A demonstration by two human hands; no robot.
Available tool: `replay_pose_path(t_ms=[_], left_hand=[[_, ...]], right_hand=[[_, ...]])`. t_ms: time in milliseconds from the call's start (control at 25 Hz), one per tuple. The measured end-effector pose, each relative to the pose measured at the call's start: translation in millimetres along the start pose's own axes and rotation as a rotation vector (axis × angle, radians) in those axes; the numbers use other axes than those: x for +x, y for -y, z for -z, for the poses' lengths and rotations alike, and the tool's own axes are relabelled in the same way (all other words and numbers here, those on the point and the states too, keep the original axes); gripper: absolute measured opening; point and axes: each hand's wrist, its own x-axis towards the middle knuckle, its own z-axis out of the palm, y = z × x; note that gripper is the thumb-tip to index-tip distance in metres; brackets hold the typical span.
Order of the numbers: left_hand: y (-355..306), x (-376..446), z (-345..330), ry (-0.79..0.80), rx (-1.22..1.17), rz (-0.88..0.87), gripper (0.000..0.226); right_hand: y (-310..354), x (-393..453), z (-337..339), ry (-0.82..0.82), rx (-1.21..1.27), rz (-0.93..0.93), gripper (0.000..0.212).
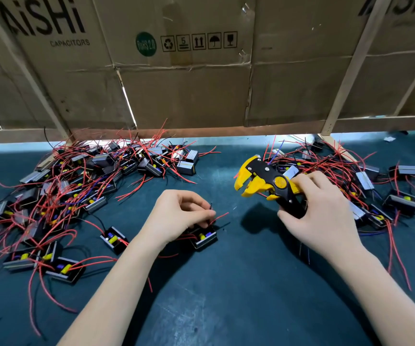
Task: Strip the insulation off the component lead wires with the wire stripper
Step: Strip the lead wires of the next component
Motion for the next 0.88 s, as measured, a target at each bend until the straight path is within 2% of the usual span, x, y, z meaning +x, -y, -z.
replay_pose_path(t_ms=[80,200,320,520,880], left_hand=[[-1.5,-1.3,-0.5,0.048,-0.015,-0.047,0.006],[-4.5,-3.5,-1.6,0.131,-0.080,-0.117,0.004],[-3.7,-4.3,-3.5,0.194,-0.061,-0.123,0.011],[-3.0,-3.7,-5.0,0.131,-0.016,-0.095,0.011],[-2.7,-3.3,-5.2,0.137,0.010,-0.099,0.015]], right_hand=[[-1.1,-2.2,-3.8,0.007,-0.059,-0.077,0.037],[0.7,-3.3,-7.9,-0.014,-0.254,-0.001,0.037],[1.6,-4.6,-10.0,0.028,-0.319,0.074,0.040],[8.1,-7.5,-14.5,0.059,-0.310,0.117,0.043],[9.7,-9.0,-14.6,0.031,-0.253,0.078,0.037]])
